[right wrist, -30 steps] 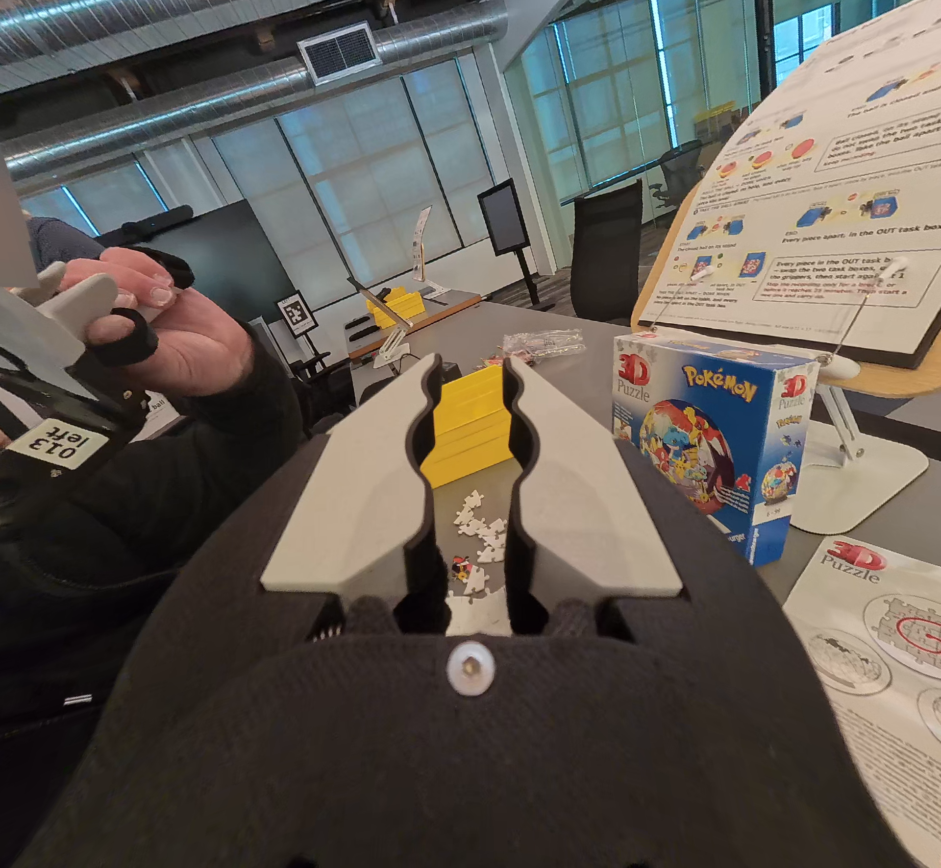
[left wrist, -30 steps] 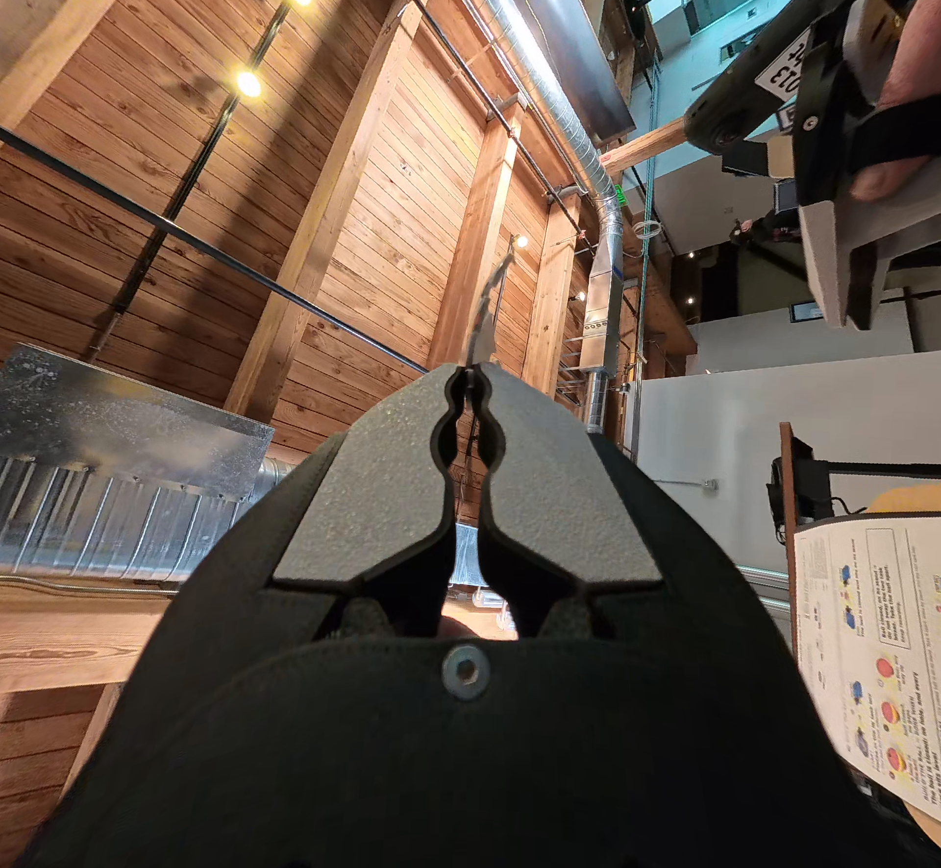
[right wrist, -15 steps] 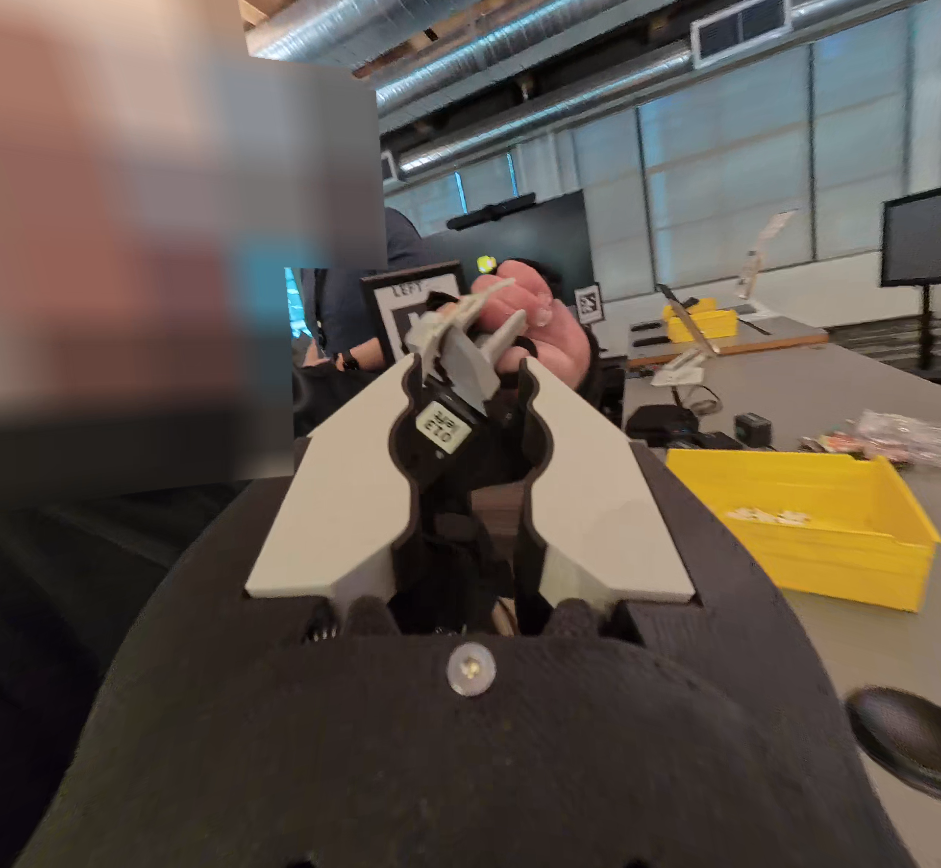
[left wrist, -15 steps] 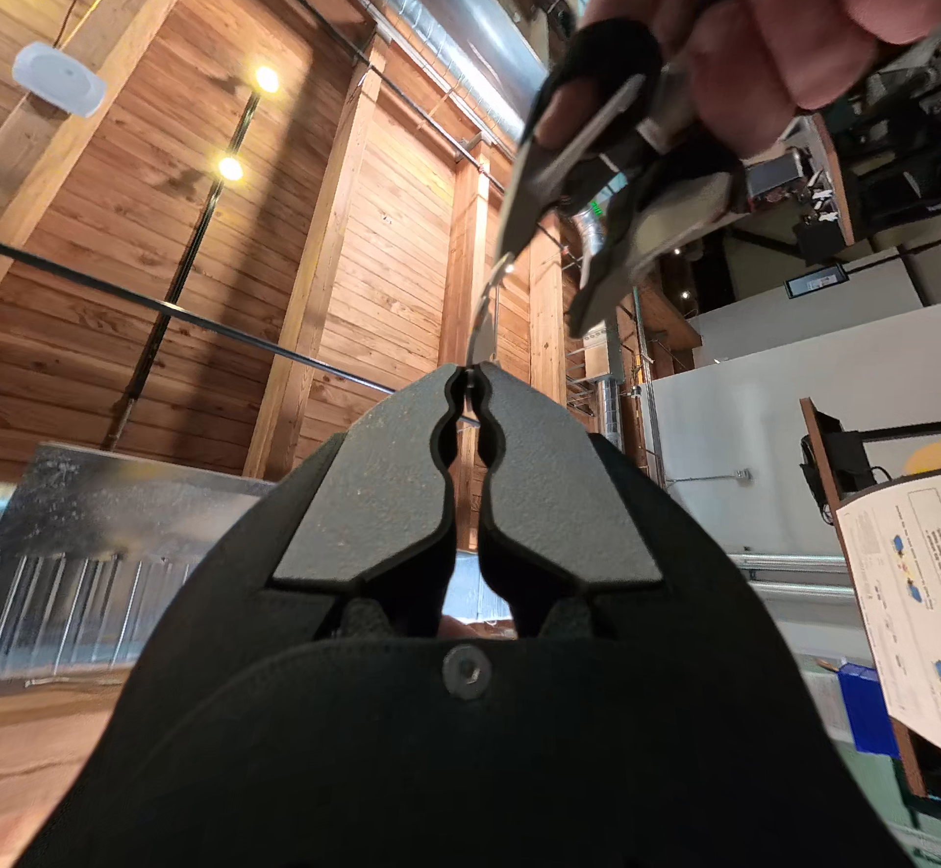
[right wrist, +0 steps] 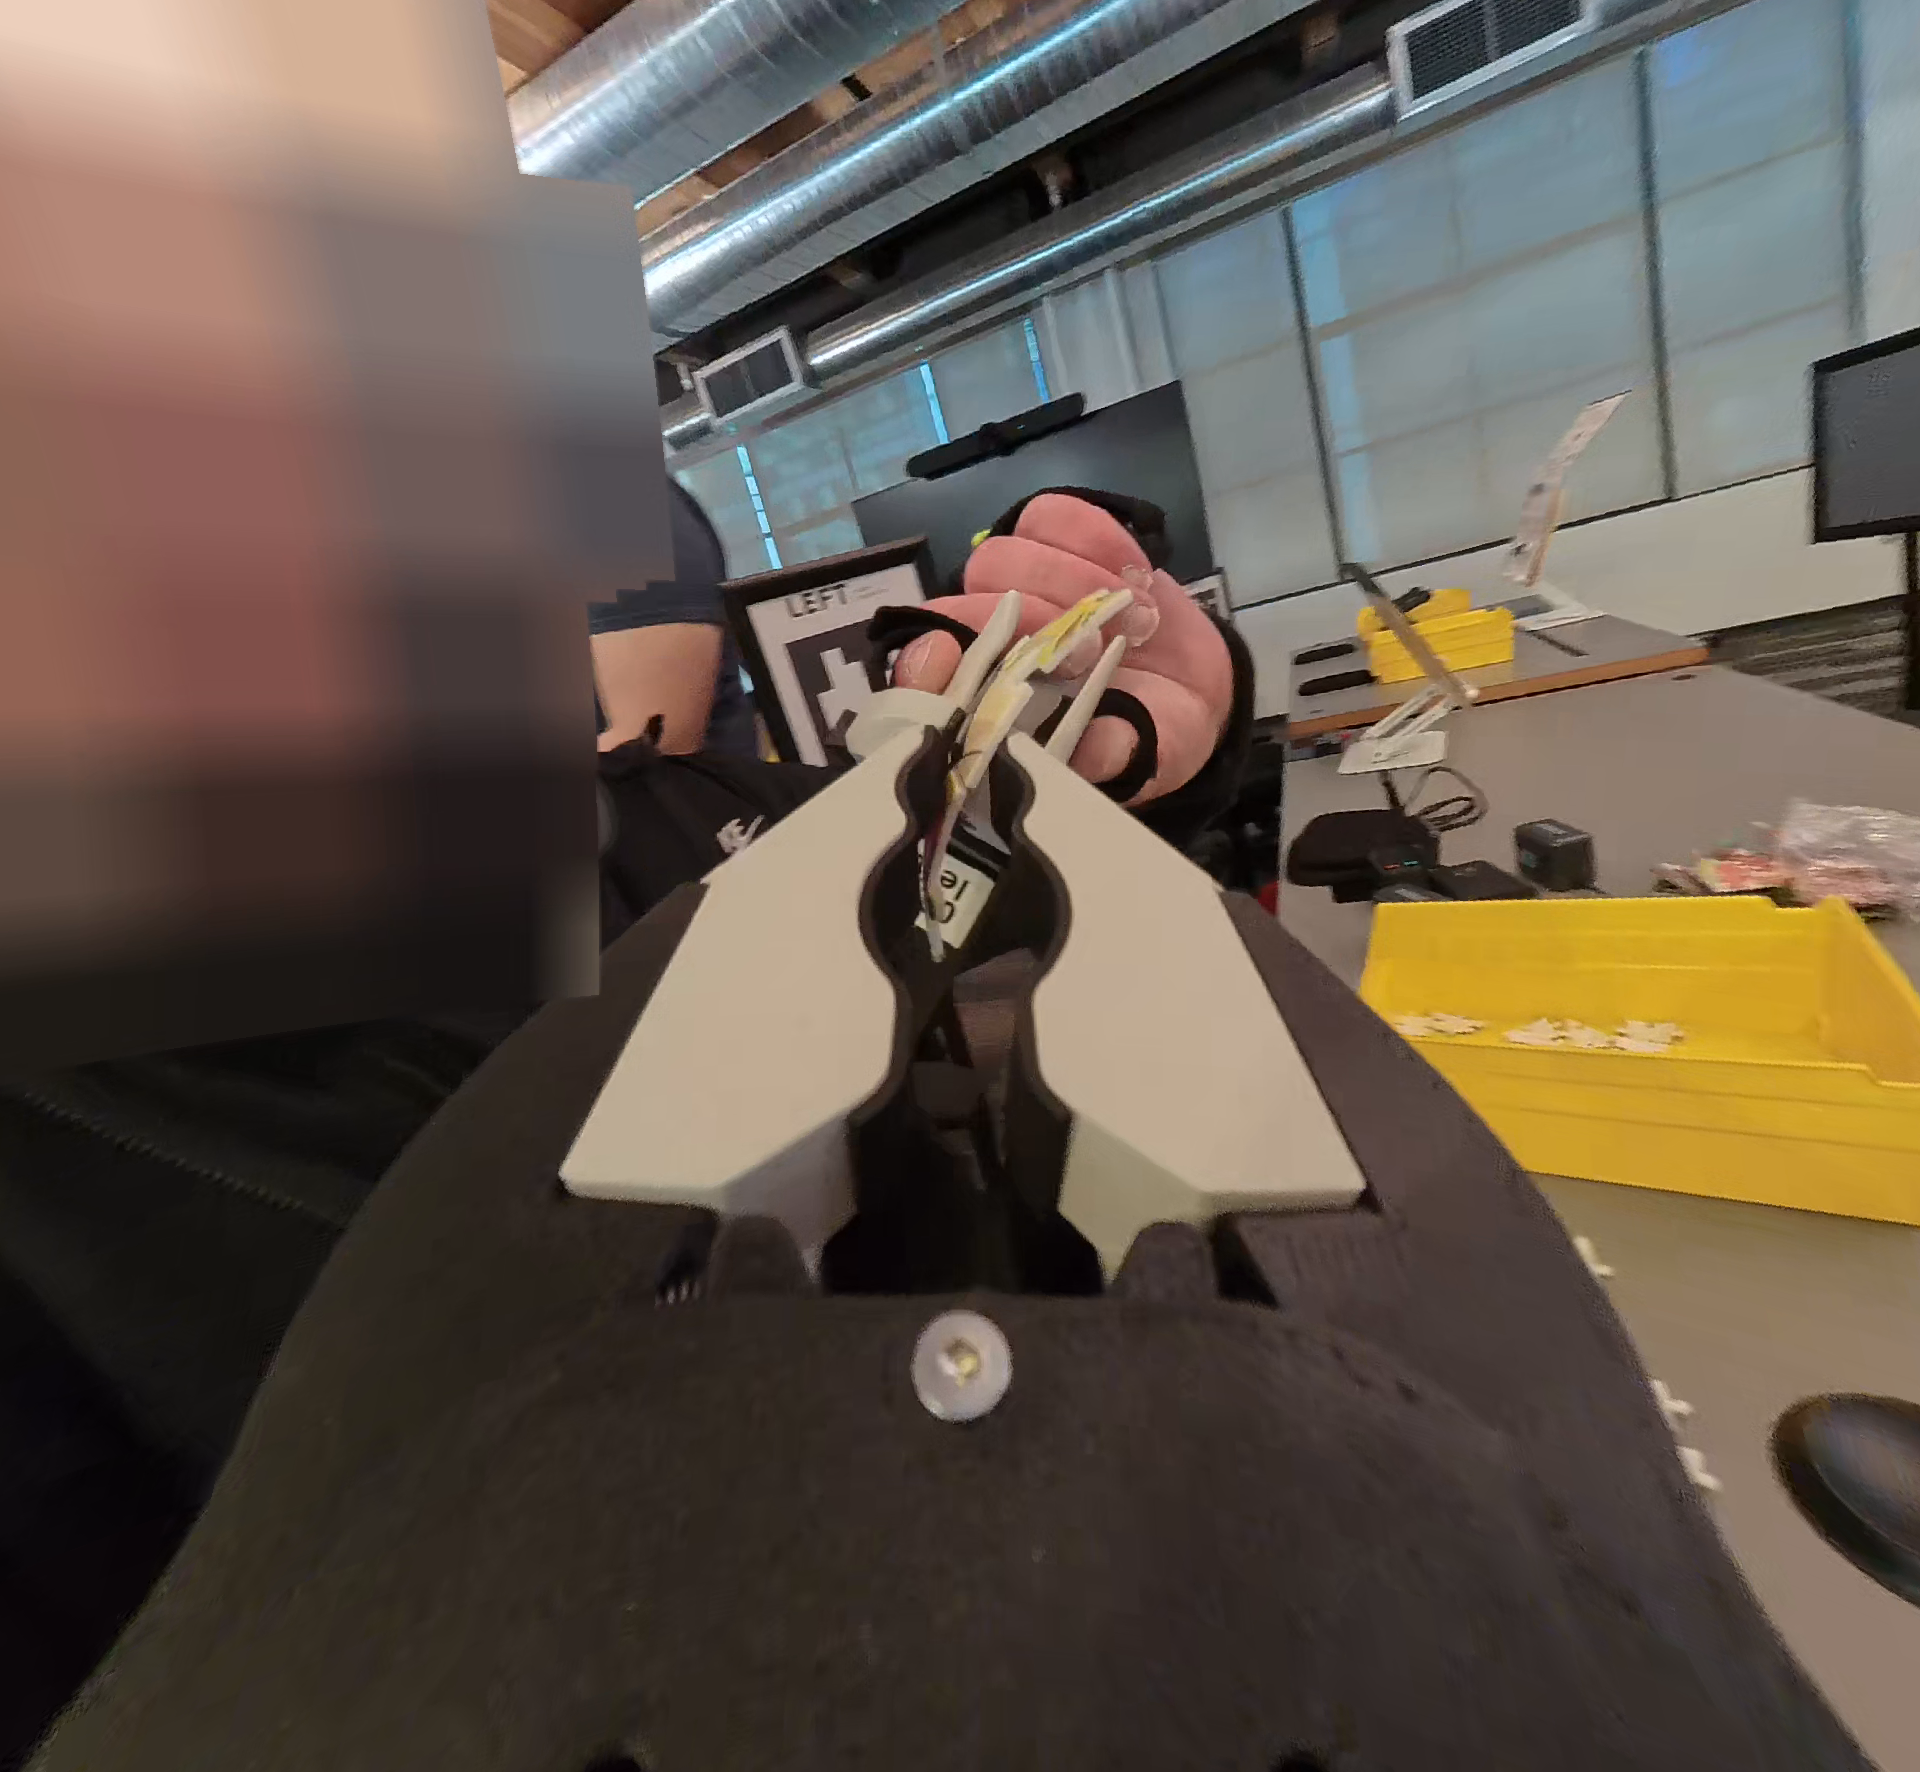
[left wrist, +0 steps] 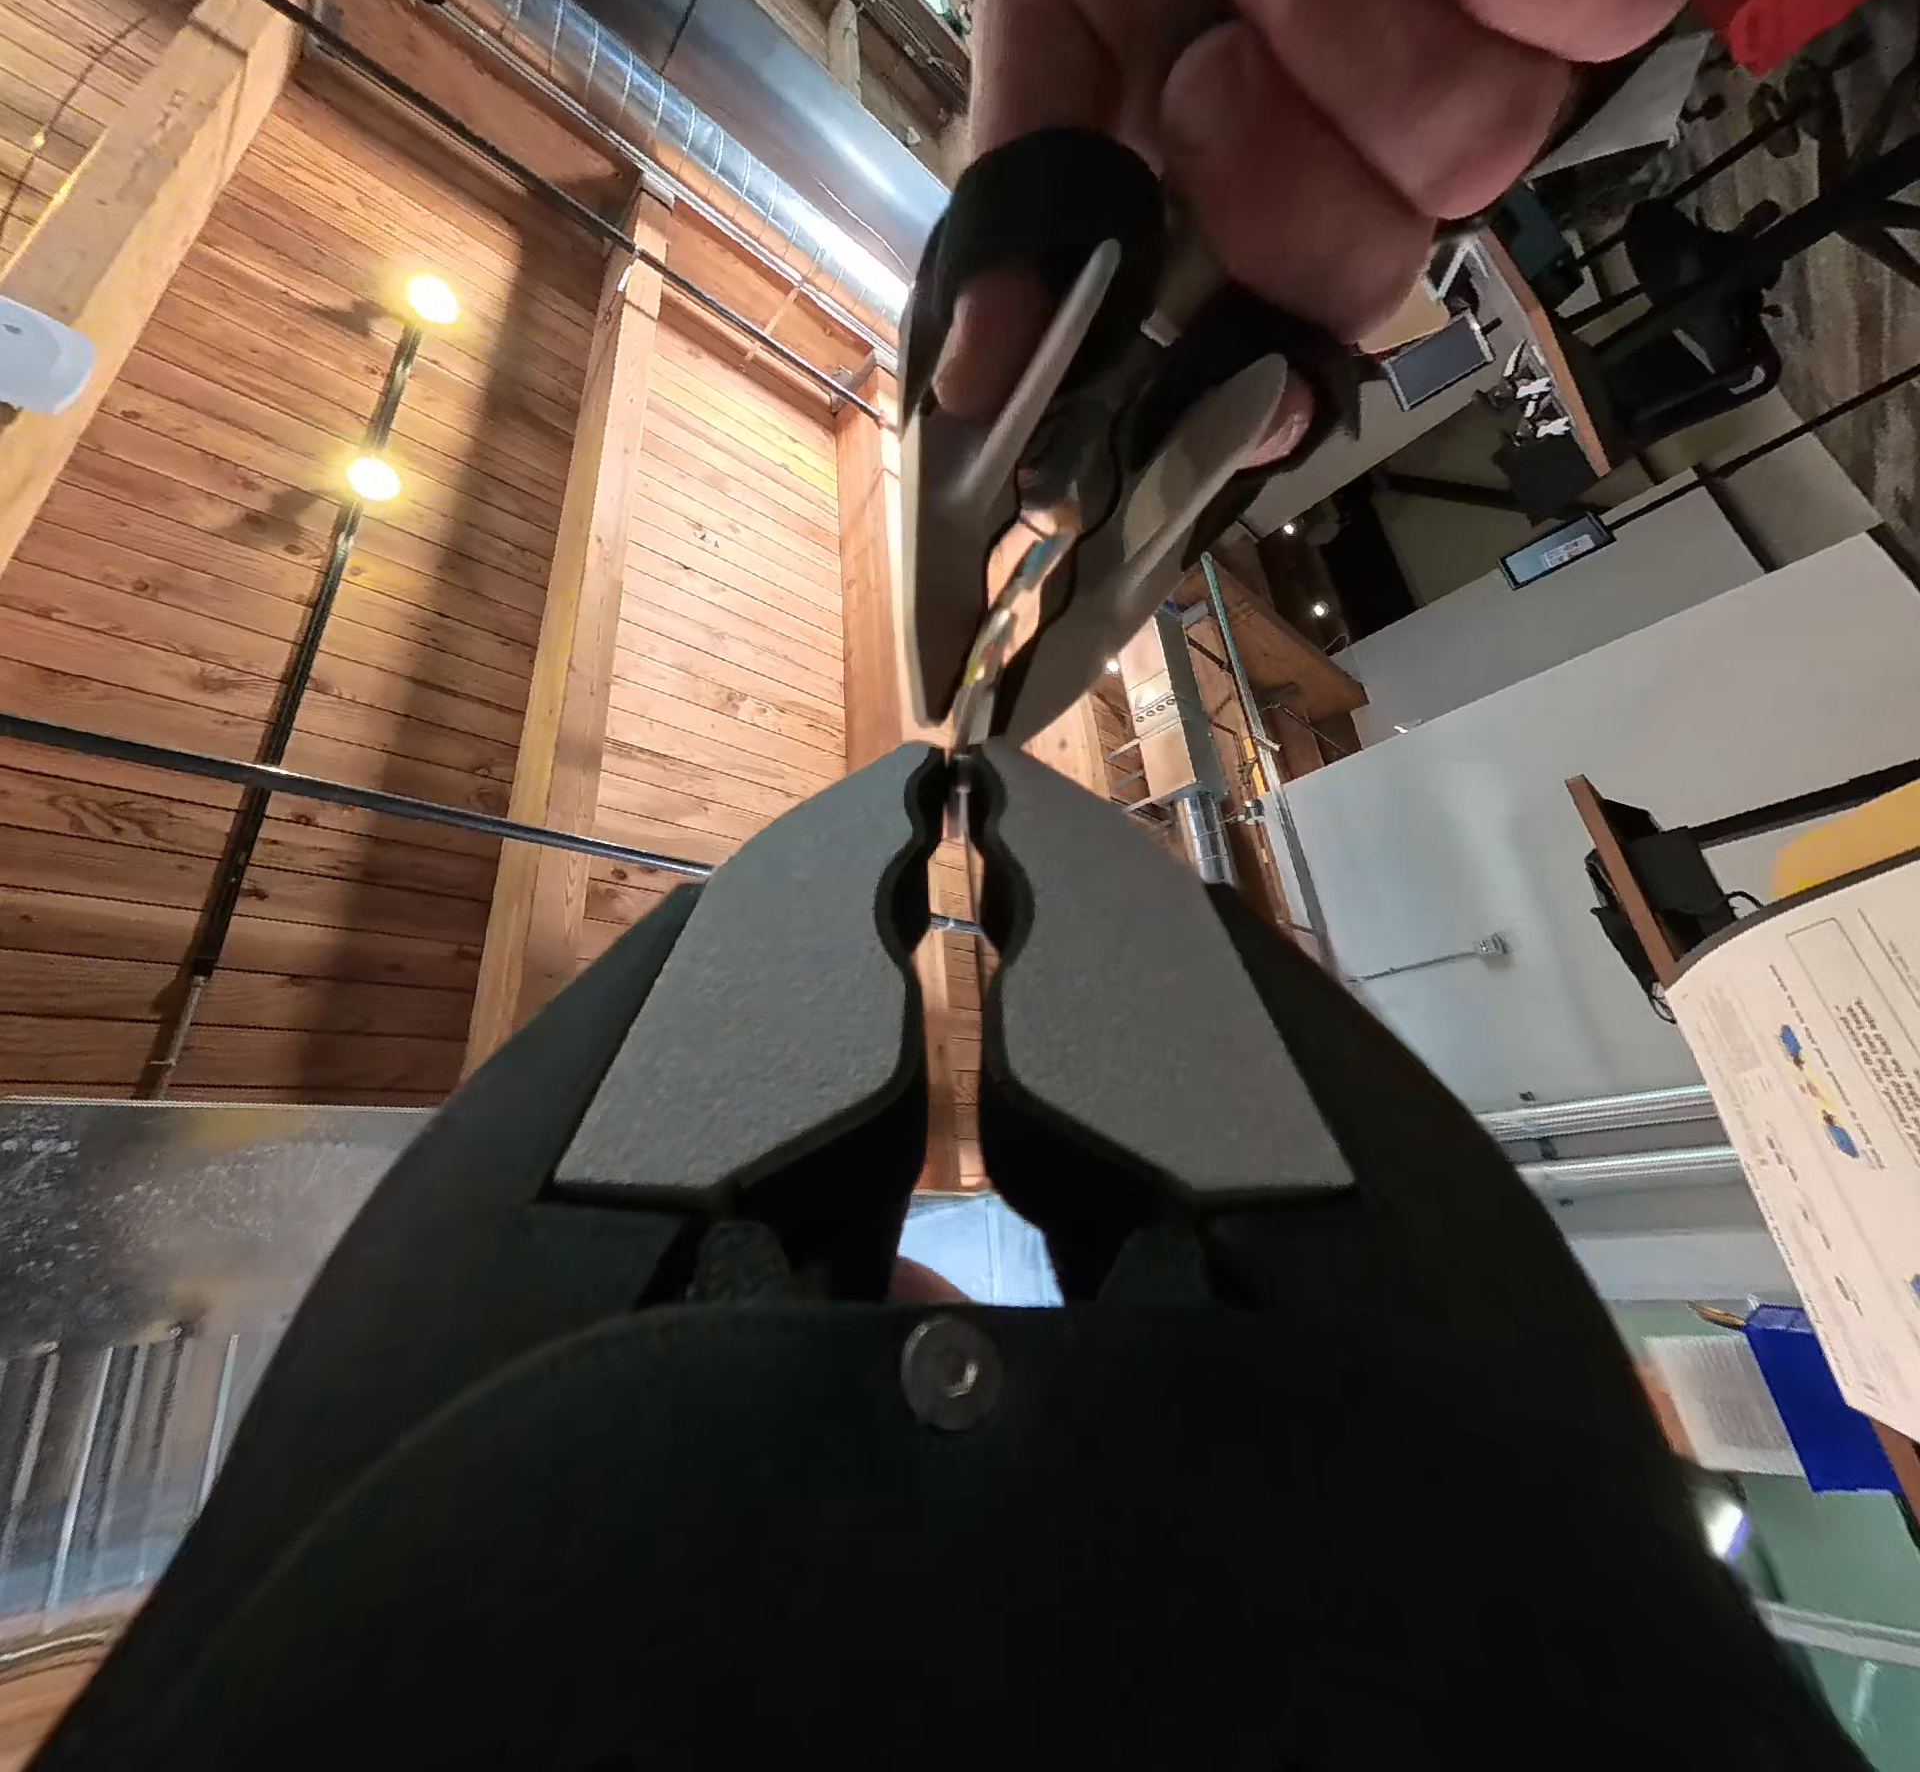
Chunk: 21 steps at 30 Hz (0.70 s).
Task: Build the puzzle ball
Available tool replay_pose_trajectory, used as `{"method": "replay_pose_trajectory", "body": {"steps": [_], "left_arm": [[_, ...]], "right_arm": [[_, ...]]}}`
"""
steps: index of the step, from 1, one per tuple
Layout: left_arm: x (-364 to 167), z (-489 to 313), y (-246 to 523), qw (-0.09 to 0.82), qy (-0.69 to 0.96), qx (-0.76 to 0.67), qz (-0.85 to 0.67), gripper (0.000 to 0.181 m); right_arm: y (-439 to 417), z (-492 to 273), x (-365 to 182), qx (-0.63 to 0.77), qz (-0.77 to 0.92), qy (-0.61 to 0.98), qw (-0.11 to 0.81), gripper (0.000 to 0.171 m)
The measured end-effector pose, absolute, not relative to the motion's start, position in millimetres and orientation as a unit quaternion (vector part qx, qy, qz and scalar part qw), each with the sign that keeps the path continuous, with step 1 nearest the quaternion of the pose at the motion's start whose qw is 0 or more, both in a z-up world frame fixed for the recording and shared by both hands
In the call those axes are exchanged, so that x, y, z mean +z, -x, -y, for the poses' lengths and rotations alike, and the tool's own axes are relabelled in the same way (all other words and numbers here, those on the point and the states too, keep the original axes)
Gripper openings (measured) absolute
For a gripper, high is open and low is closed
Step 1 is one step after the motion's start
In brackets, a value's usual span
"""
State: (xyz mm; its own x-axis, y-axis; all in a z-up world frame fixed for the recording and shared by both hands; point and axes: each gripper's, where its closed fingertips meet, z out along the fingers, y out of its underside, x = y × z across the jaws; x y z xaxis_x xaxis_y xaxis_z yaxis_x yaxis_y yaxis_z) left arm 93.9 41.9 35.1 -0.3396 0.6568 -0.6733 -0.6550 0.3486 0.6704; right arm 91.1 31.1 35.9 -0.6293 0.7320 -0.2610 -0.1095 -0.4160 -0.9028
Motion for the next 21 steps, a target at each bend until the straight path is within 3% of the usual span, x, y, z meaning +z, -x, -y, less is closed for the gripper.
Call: {"method": "replay_pose_trajectory", "body": {"steps": [1, 4, 6, 8, 12, 17, 21], "left_arm": [[35.1, -47.7, -91.0, 0.577, 0.009, 0.568, -0.586, 0.007], [35.2, -61.5, -79.4, 0.606, 0.067, 0.537, -0.583, 0.020], [30.0, -70.8, -73.3, 0.633, 0.133, 0.487, -0.587, 0.019], [18.9, -76.0, -72.8, 0.667, 0.230, 0.370, -0.604, 0.021], [23.2, -88.0, -73.4, 0.726, 0.416, 0.080, -0.542, 0.045], [16.6, -82.1, -87.7, 0.651, 0.496, -0.272, -0.506, 0.019], [7.7, -79.2, -98.9, 0.577, 0.506, -0.402, -0.500, 0.019]], "right_arm": [[-90.9, -35.1, 35.5, 0.769, 0.464, 0.336, 0.284, 0.005], [-91.1, -50.8, 36.0, 0.742, 0.454, 0.345, 0.351, 0.001], [-92.3, -60.8, 35.5, 0.727, 0.447, 0.354, 0.383, 0.001], [-92.0, -72.0, 32.0, 0.708, 0.442, 0.370, 0.409, 0.001], [-93.3, -77.5, 28.7, 0.709, 0.438, 0.365, 0.415, 0.001], [-91.3, -80.0, 23.3, 0.700, 0.445, 0.366, 0.423, 0.001], [-86.9, -77.5, 19.0, 0.690, 0.456, 0.369, 0.423, 0.001]]}}
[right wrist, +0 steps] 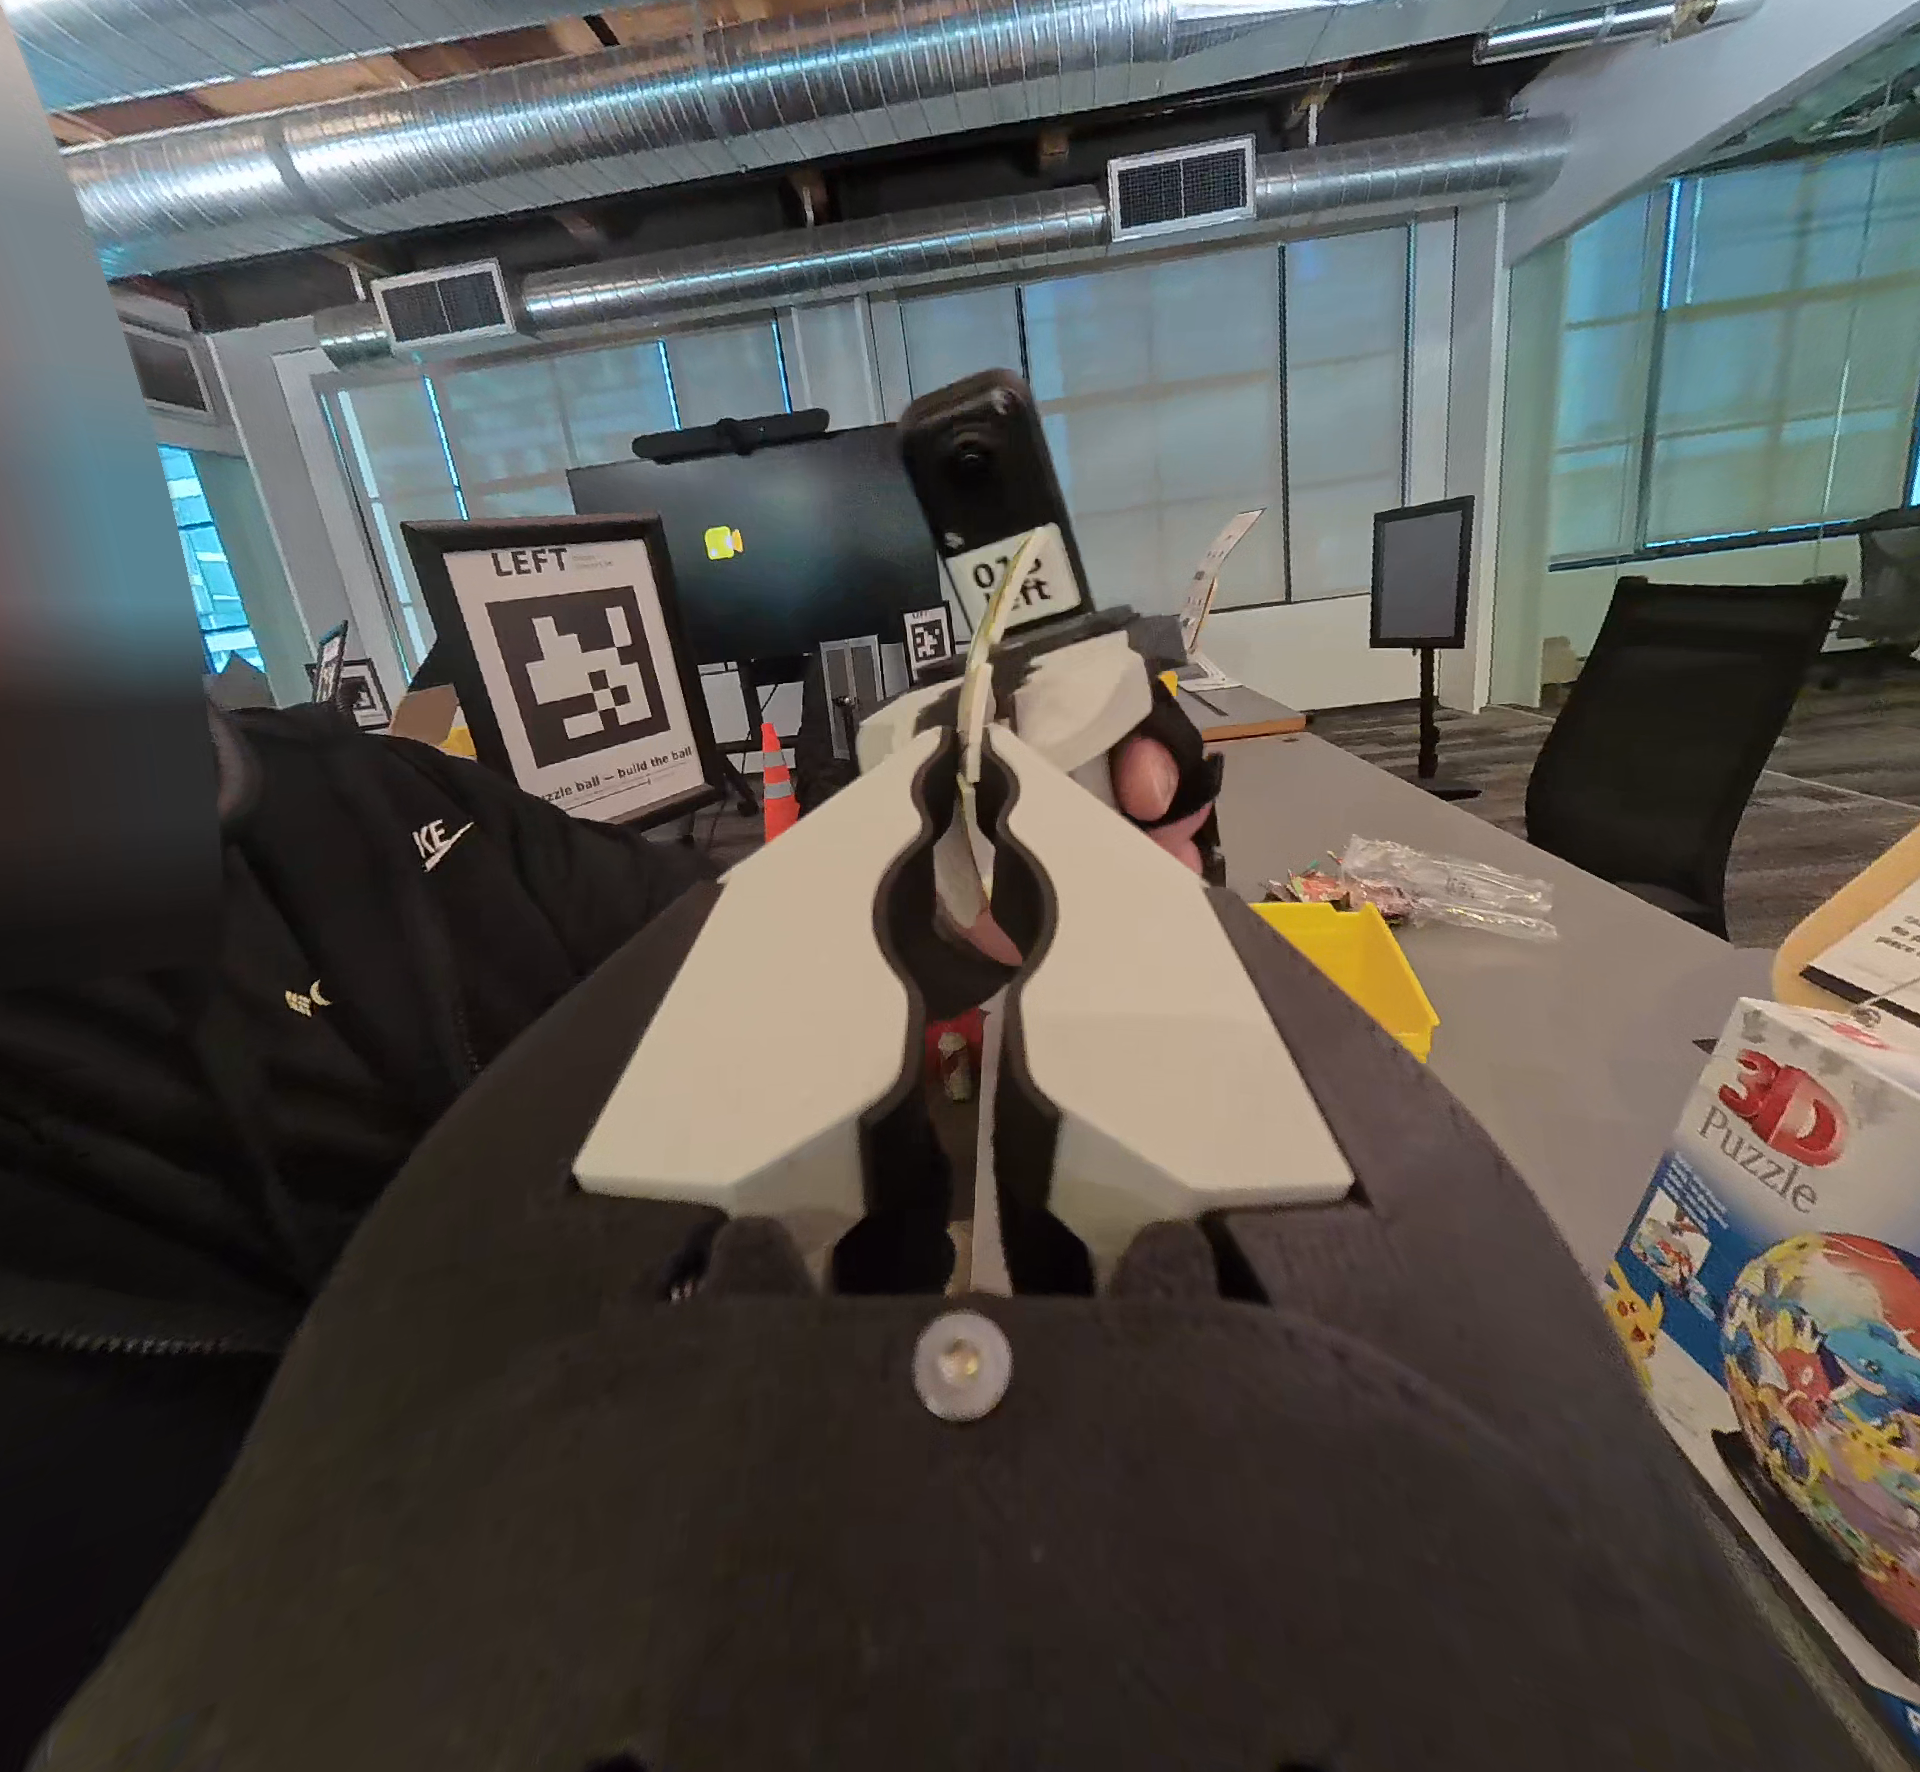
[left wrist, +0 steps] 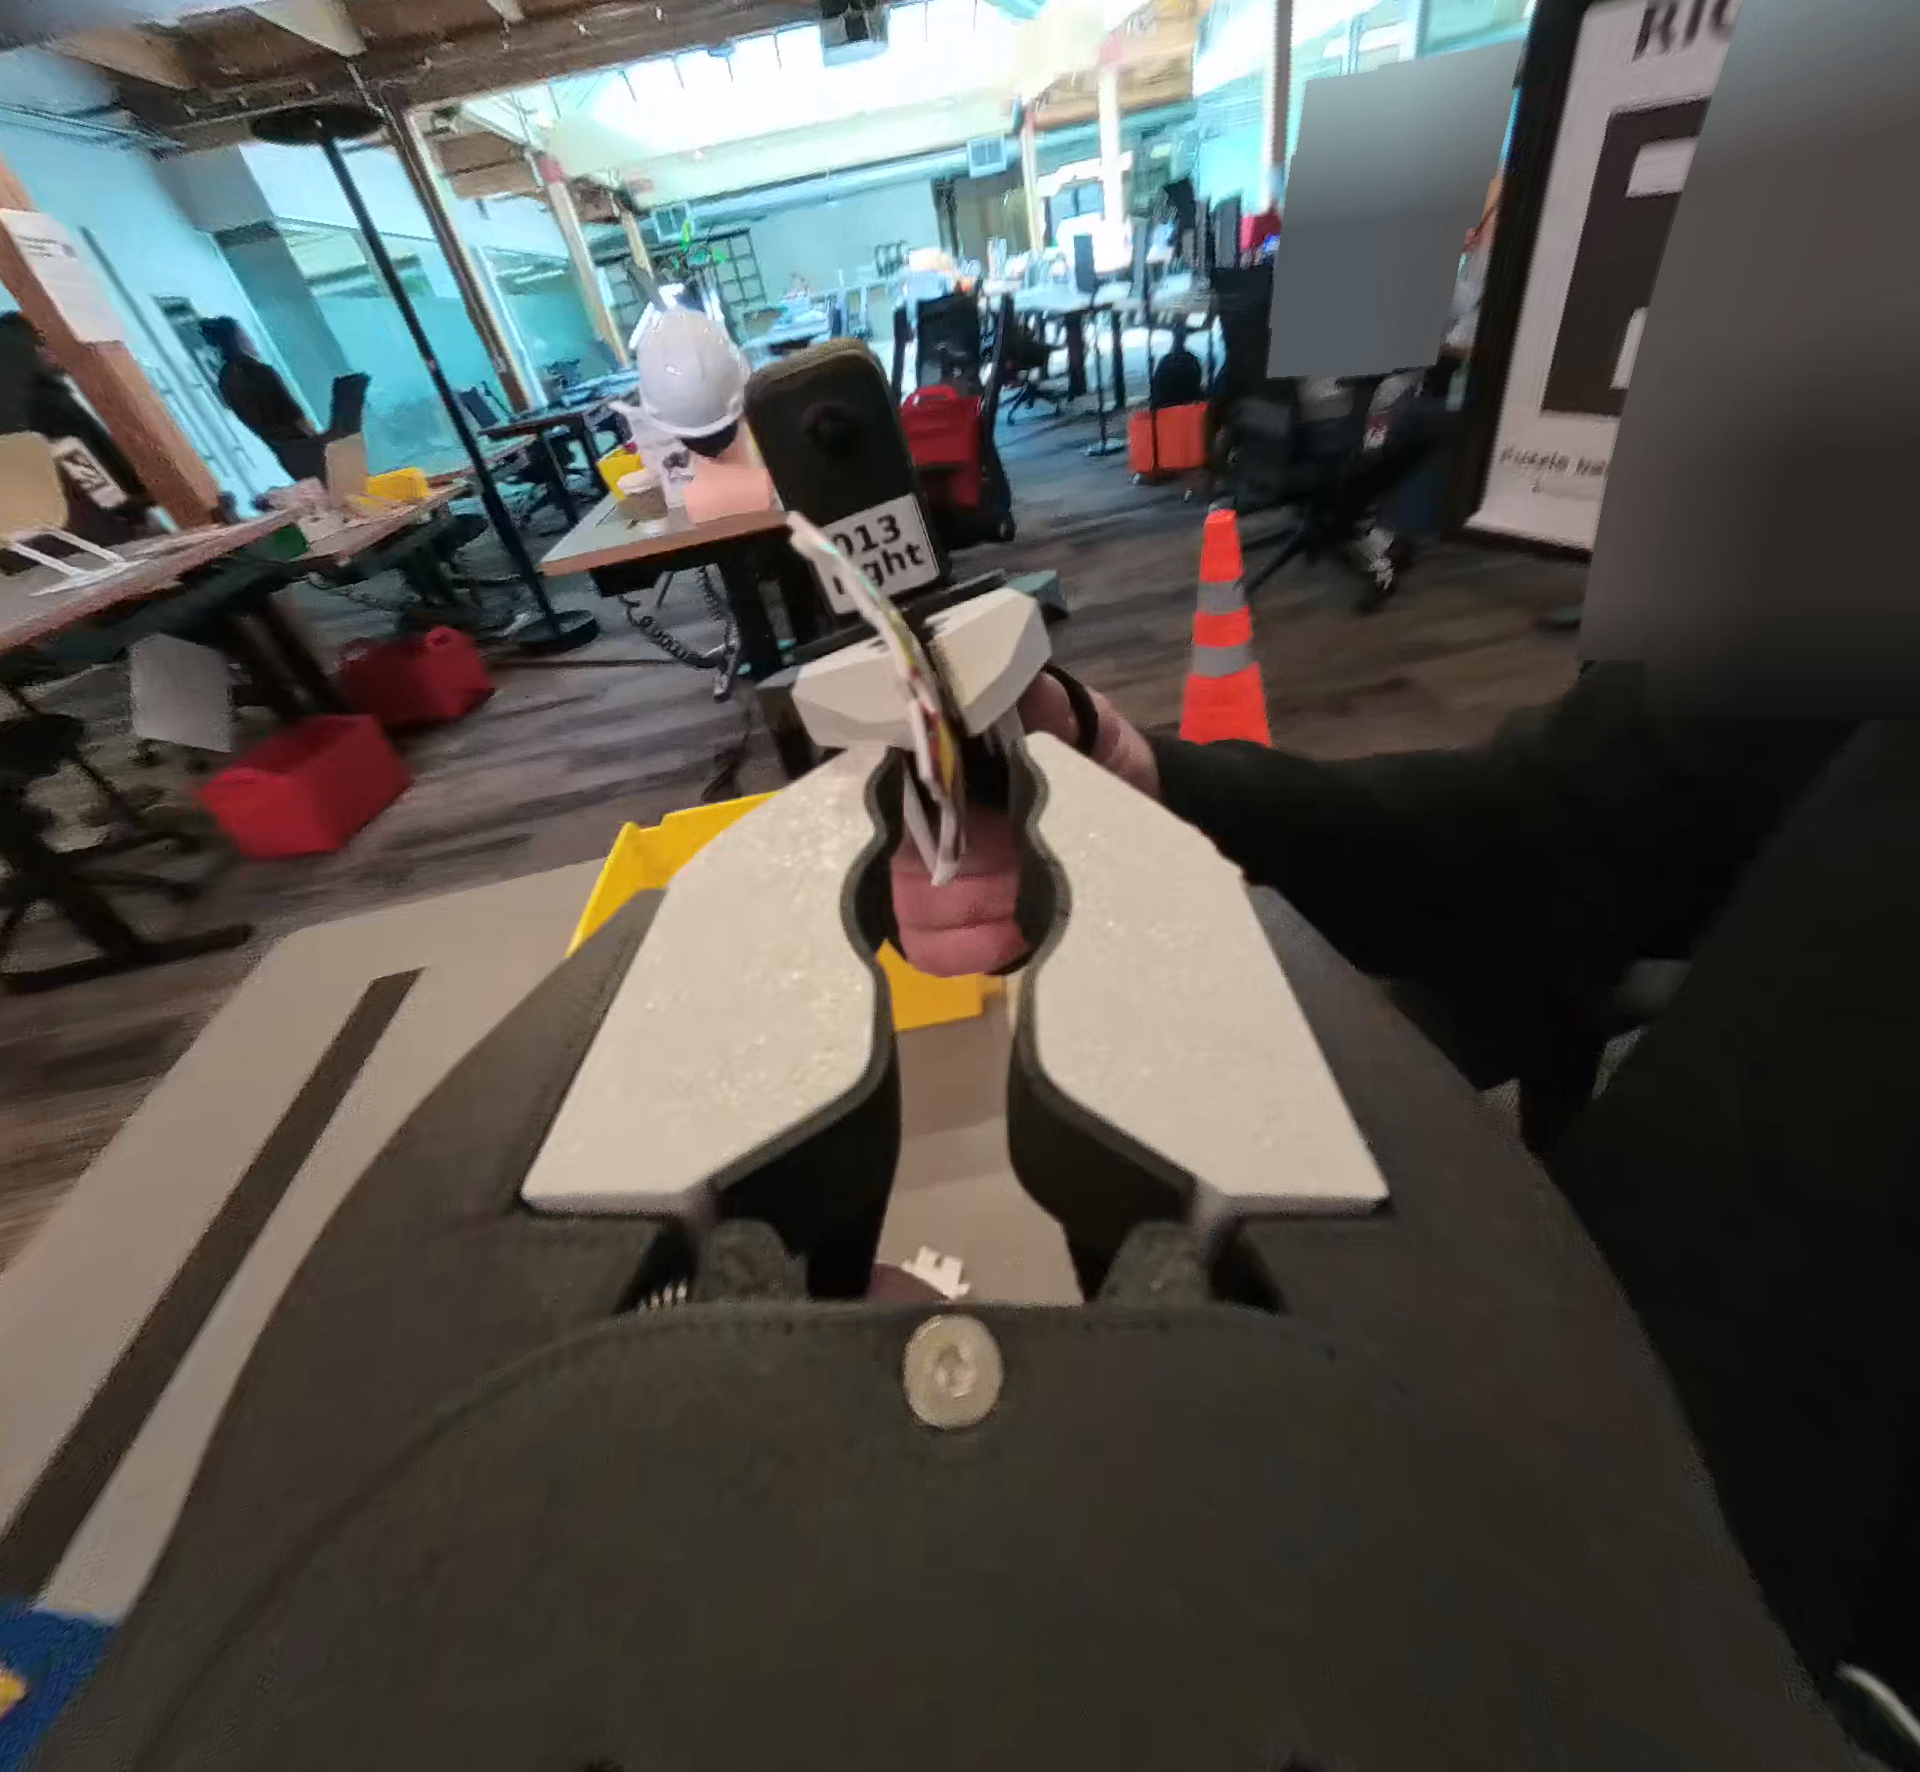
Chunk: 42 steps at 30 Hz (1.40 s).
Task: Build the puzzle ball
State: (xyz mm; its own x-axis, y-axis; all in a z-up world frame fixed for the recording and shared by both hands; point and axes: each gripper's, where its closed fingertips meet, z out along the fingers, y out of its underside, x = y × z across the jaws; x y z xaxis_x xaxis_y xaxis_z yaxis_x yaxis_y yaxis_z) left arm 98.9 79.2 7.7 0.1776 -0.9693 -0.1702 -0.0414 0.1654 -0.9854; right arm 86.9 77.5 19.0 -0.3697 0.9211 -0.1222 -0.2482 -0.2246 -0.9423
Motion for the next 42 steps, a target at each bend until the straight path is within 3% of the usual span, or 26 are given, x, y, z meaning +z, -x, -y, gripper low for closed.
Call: {"method": "replay_pose_trajectory", "body": {"steps": [4, 13, 16, 22, 42], "left_arm": [[10.9, -80.7, -97.5, 0.556, 0.494, -0.485, -0.459, 0.002], [18.5, -86.7, -91.8, 0.572, 0.463, -0.547, -0.399, 0.002], [18.1, -89.8, -89.0, 0.579, 0.448, -0.570, -0.373, 0.002], [13.0, -95.1, -90.4, 0.581, 0.421, -0.621, -0.315, 0.002], [-10.8, -90.9, -98.8, 0.637, 0.424, -0.562, -0.315, 0.004]], "right_arm": [[-87.3, -80.1, 20.7, 0.691, 0.450, 0.375, 0.424, 0.001], [-92.1, -92.5, 19.1, 0.701, 0.431, 0.387, 0.416, 0.011], [-93.6, -93.1, 20.1, 0.708, 0.427, 0.383, 0.411, 0.002], [-95.3, -98.3, 16.7, 0.725, 0.414, 0.391, 0.387, 0.001], [-103.0, -98.0, -0.5, 0.750, 0.429, 0.411, 0.289, 0.001]]}}
